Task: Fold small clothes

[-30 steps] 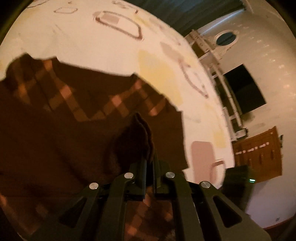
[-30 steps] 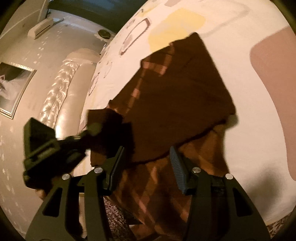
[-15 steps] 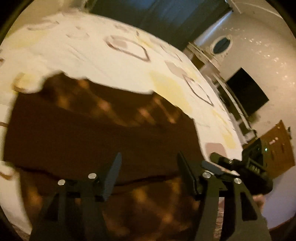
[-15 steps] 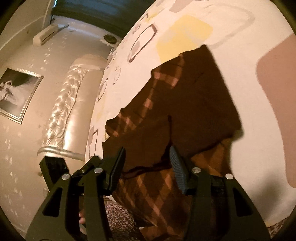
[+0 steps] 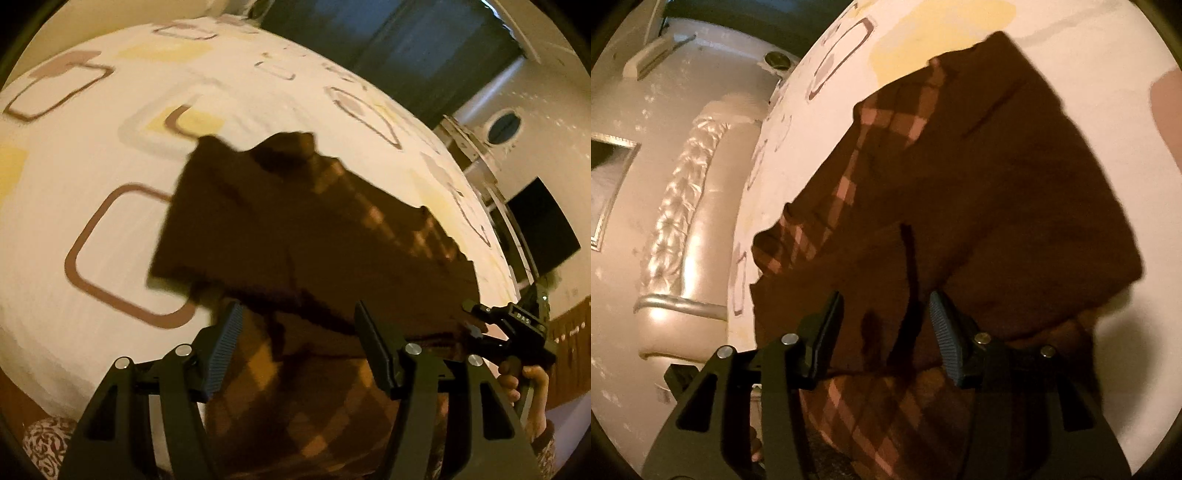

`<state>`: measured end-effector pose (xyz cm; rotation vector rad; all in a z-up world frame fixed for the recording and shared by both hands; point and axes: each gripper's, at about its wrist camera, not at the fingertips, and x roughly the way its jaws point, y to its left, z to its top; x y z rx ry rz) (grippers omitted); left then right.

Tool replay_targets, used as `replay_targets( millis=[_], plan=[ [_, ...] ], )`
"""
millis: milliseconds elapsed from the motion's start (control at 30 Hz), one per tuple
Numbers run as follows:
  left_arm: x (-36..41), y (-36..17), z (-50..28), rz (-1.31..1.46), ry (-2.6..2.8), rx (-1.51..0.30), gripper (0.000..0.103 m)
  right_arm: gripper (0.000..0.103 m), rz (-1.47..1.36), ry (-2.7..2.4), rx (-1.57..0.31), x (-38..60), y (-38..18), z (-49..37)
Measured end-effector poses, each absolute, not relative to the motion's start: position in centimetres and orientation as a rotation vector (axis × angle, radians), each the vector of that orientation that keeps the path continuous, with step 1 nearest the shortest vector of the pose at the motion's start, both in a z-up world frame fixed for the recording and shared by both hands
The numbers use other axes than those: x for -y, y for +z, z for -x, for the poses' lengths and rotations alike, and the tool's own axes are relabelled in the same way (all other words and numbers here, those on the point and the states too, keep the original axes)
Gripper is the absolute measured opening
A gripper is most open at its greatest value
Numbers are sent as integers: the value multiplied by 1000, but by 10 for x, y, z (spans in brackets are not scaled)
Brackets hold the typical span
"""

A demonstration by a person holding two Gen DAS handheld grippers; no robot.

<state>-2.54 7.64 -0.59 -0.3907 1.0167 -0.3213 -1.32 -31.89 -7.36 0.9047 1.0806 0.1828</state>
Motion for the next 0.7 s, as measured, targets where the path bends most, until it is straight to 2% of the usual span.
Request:
replay_targets(
  millis=[67, 167, 233, 467, 700],
  plan=[
    [-82, -9, 25, 414, -305, -1027, 63, 21, -858, 172, -1101, 311, -72, 9],
    [-93, -14, 23, 462, -276, -1038, 63, 10, -797, 189, -1132, 300, -71, 2],
    [-99, -16, 23, 481, -262, -1040, 63, 6, -759, 200, -1125, 294, -62, -1],
    [-113, -10, 25, 499, -229, -1016, 69, 6, -762, 254, -883, 324, 12, 29],
    [-109, -15, 19, 489, -219, -1042, 69, 6, -814, 86, -976, 378, -48, 48]
  ],
)
